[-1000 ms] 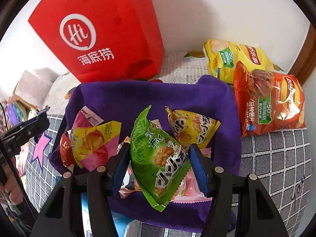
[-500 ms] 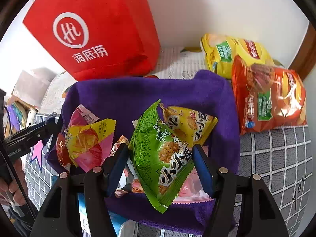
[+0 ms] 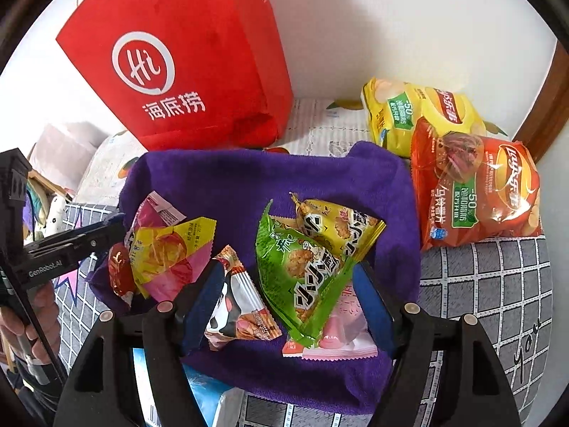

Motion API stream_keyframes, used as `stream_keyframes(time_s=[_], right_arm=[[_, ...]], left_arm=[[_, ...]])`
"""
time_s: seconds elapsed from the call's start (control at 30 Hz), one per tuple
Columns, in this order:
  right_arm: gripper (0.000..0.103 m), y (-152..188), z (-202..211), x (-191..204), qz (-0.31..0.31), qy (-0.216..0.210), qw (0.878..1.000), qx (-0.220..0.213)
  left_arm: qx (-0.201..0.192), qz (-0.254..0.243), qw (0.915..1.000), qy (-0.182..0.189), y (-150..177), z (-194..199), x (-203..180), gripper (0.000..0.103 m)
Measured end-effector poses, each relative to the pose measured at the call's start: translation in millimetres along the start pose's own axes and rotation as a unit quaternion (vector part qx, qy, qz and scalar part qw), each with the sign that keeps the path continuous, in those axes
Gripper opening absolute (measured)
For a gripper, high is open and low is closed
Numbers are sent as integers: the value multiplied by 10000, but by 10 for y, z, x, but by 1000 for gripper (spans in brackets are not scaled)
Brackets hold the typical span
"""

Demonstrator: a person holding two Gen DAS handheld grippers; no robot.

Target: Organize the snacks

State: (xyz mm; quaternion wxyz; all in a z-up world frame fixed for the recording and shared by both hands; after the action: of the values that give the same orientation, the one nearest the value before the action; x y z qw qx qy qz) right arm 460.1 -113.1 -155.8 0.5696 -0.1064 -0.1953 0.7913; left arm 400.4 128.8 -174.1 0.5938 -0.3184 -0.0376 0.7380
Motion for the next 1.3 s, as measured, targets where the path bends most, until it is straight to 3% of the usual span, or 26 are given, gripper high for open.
stream_keyframes(time_s=[0.27, 0.4, 0.67, 1.1, 1.3], right_arm=[[74, -37, 199, 46, 40, -92, 9995, -307], [74, -41, 270, 106, 147, -75, 9991, -395], [74, -48, 332, 194, 295, -54, 9982, -514], [74, -110, 740, 189, -83, 250, 9926, -1187], [74, 50, 1005, 220, -332, 532, 9878, -1428]], left_arm=[[56, 87, 9998, 160, 1, -46, -3, 44], [25, 100, 9996, 259, -17, -11, -21, 58], [-113, -40, 9995, 277, -38, 93, -90, 60], [-289, -523, 9982, 6, 3, 314, -276, 62], [-452, -764, 9959, -162, 20, 550, -419, 64]])
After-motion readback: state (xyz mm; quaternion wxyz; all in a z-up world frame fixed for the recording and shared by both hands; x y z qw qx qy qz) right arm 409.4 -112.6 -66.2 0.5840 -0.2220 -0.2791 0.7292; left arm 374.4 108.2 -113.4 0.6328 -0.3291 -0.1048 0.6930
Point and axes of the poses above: each gripper's, at about its wrist camera, not at the fingertips, and z roughly against the way its jaws point, x to its left, y to its underside, the point moved 4 cm from there along -z, roughly the way its jaws point, and after that the axes turned 8 degrees about y, right-handed, at the moved point
